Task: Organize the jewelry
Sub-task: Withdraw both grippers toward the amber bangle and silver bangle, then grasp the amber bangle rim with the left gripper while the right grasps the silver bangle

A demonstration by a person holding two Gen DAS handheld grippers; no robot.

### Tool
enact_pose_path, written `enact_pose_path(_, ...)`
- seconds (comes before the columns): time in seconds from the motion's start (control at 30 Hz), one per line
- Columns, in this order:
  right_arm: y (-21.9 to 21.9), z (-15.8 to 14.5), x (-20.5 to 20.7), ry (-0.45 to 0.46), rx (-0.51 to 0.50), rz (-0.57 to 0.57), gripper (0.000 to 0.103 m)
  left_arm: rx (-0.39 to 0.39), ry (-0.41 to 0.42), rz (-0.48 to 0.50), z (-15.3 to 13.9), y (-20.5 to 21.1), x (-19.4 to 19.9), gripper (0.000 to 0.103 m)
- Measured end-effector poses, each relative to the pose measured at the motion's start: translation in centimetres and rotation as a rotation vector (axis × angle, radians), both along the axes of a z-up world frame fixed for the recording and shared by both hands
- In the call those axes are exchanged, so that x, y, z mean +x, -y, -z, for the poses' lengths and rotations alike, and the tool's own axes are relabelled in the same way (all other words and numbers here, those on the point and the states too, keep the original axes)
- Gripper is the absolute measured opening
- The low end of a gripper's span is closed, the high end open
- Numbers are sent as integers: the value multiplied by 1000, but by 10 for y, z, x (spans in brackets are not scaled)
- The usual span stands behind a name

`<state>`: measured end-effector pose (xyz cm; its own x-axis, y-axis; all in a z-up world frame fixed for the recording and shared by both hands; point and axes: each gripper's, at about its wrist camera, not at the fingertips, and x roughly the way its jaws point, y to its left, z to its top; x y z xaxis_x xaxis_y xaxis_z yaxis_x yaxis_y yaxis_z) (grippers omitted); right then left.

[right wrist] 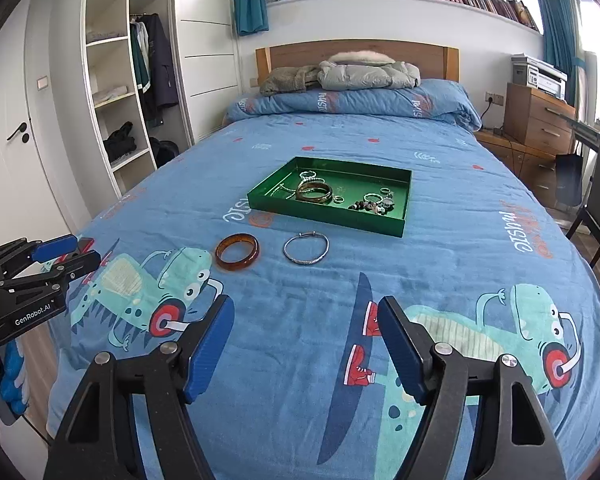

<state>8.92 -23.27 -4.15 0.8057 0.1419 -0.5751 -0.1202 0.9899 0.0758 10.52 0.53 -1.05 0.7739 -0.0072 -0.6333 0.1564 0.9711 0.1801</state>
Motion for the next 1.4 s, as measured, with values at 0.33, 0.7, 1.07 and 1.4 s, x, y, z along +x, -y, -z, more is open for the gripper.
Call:
enact_pose_path(0.33,2,14,37,-37,-5,10,65,-2,-54,-16,24,-2,44,46)
enact_pose_path(0.7,10,34,85,-73,-4,13,63,-65,-114,-55,49,-19,101,46)
enact_pose_path(1.07,24,64,145,-132,25,8,56,-227,-276,-4,90,-23,170,46)
enact_pose_path(1.4,18,89,220,-258,61,-43,38,-199,-368,13,124,7,227,46)
